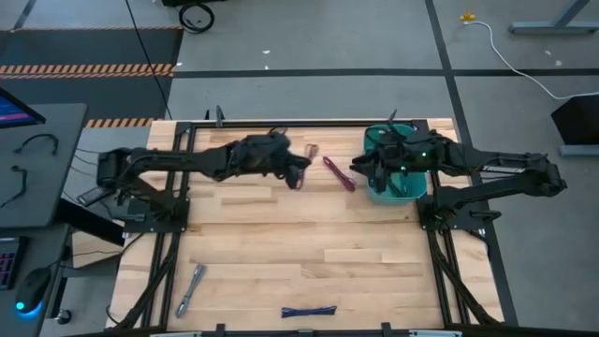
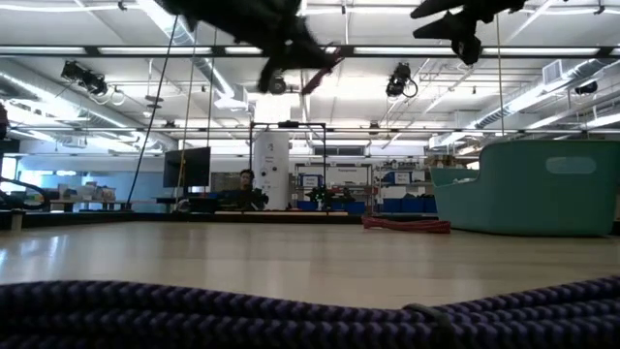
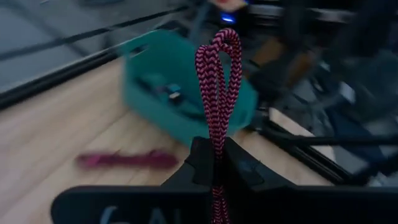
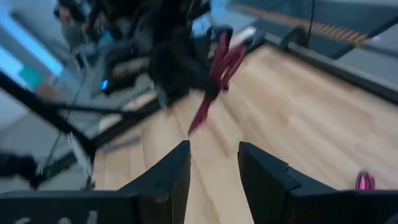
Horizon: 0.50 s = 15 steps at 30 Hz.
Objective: Pick and place USB-C Cables
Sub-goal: Put the left pink charger cable into the green bin
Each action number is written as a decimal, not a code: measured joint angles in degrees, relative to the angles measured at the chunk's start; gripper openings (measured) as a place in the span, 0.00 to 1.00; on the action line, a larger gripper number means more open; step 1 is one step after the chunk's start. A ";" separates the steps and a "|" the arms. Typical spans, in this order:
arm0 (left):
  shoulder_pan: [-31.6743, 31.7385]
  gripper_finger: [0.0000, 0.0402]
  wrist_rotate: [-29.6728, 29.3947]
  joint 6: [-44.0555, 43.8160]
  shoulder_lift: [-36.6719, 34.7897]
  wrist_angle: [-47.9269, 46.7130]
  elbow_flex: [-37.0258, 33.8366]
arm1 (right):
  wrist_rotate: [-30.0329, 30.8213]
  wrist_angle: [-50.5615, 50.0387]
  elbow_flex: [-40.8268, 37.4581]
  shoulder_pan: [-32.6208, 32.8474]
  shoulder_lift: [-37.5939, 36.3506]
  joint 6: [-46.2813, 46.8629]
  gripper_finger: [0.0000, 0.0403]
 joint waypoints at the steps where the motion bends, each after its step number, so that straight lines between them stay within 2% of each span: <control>1: 0.01 0.04 1.44 2.06 1.59 -0.13 2.35 | 0.04 2.08 0.01 -0.14 0.37 -0.03 0.35; 6: -0.35 0.04 6.05 7.38 8.25 -0.47 11.82 | -1.77 9.63 0.02 -1.28 3.83 0.78 0.44; 11: -0.60 0.04 7.72 9.43 11.67 -0.48 16.85 | -5.08 16.18 0.00 -1.70 7.33 -0.52 0.57; 13: -0.61 0.05 8.03 9.51 11.93 -0.57 17.35 | -6.09 18.17 0.01 -1.61 8.18 -1.28 0.57; 15: -0.64 0.06 7.83 9.50 11.90 -0.62 17.37 | -6.18 18.83 0.00 -1.64 8.50 -1.29 0.50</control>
